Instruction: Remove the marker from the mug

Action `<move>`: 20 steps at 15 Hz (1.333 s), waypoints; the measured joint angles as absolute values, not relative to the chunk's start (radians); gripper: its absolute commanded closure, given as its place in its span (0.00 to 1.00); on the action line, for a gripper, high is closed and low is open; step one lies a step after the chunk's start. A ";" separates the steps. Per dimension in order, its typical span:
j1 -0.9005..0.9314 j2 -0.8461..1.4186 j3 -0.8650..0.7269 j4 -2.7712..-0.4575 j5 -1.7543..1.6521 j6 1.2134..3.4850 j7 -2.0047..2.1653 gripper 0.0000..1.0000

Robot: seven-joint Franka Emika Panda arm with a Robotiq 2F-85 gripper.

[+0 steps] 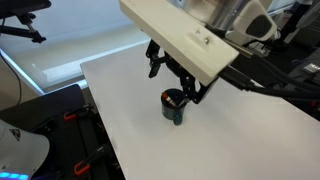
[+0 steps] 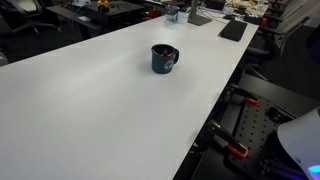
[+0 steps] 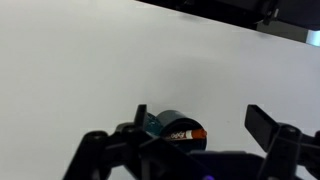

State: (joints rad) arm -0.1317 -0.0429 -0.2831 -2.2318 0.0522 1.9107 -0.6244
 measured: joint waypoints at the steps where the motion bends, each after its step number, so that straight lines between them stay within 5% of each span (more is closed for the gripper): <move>1: -0.132 -0.035 -0.283 -2.227 0.053 1.910 -0.624 0.00; 20: -0.143 0.173 -0.129 -2.068 0.037 1.877 -0.624 0.00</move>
